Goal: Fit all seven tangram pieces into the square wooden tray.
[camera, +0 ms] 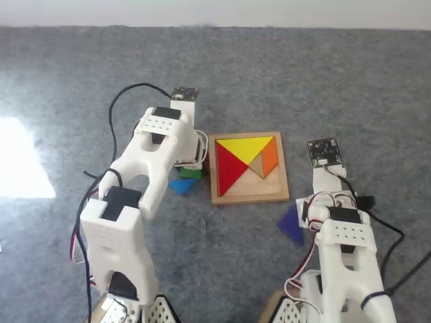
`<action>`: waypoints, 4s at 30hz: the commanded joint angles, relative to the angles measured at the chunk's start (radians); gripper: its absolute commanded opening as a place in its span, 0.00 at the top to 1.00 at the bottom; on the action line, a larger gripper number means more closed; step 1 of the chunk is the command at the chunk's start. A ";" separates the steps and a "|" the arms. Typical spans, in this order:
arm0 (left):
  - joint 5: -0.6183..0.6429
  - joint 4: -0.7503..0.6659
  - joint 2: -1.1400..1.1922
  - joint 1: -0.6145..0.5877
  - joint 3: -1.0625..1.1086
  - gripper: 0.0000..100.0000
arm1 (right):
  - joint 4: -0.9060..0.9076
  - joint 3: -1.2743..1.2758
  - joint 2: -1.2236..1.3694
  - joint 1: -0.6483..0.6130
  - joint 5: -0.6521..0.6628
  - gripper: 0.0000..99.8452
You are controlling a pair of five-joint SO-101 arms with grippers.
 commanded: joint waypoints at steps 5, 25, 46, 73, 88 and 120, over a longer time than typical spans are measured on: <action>-0.064 0.015 -0.008 0.006 -0.012 0.99 | -0.018 -0.005 -0.028 -0.007 0.012 0.48; -0.161 0.098 -0.222 -0.008 -0.035 0.79 | -0.018 -0.005 -0.028 -0.007 0.012 0.48; -0.178 0.041 0.043 0.055 -0.071 0.89 | -0.018 -0.005 -0.028 -0.007 0.012 0.48; -0.264 0.069 -0.097 -0.018 -0.074 0.79 | -0.018 -0.005 -0.028 -0.005 0.012 0.48; -0.310 0.034 0.051 0.015 -0.114 0.79 | -0.018 -0.005 -0.027 -0.005 0.012 0.48; -0.292 0.037 -0.084 0.006 -0.197 0.74 | -0.019 -0.005 -0.025 -0.005 0.012 0.48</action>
